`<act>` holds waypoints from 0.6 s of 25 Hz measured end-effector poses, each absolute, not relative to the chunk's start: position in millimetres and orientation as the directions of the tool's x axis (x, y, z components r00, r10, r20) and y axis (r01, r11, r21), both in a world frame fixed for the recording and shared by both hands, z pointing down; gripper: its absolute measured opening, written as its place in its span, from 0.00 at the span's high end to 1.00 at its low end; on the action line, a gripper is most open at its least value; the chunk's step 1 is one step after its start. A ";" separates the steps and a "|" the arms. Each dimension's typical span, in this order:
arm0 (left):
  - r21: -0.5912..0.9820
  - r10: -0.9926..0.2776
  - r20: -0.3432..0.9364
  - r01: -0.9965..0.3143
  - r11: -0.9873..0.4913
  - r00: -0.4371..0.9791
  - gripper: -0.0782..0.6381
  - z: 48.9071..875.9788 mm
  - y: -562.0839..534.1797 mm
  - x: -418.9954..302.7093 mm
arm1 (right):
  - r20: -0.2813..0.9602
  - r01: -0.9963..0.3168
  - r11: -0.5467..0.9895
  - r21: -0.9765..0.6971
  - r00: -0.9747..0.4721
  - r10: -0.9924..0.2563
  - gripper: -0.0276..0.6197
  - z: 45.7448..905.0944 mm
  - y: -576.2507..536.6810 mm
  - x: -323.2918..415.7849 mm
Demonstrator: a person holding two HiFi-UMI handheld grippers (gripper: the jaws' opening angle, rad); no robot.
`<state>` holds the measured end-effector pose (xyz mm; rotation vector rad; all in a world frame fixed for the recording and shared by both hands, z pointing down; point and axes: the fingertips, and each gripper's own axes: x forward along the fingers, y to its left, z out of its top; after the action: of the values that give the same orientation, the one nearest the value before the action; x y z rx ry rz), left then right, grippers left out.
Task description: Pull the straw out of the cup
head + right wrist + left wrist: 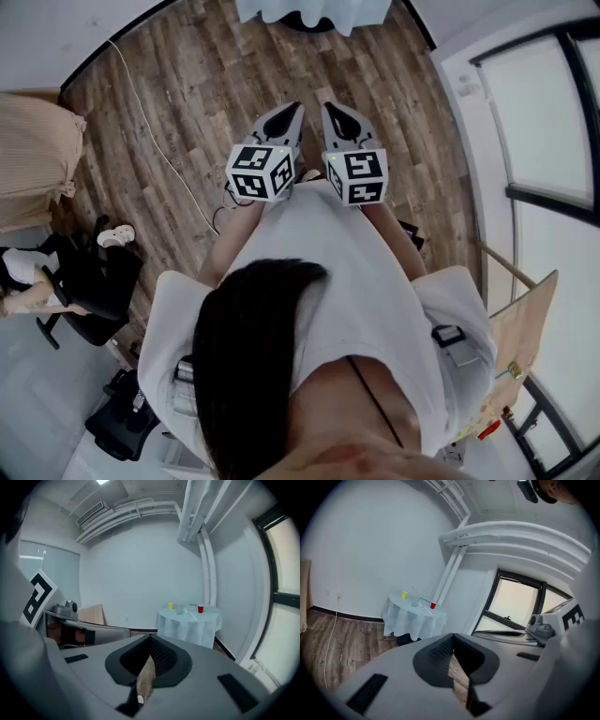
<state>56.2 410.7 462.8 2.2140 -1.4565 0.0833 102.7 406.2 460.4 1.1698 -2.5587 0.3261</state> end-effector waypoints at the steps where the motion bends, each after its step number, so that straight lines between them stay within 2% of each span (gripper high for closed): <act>1: 0.358 -0.849 0.308 -0.879 -0.316 0.430 0.88 463.1 409.1 56.4 | 0.365 -0.764 0.641 -0.077 -0.620 -0.695 0.91 460.8 405.1 102.6; 15: 0.369 -0.847 0.316 -0.877 -0.307 0.429 0.88 469.0 401.3 55.6 | 0.366 -0.763 0.637 -0.109 -0.627 -0.688 0.91 467.2 398.6 101.2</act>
<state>55.6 401.3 469.0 2.2006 -1.4535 0.0844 101.2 398.6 467.2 1.1698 -2.5697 0.3680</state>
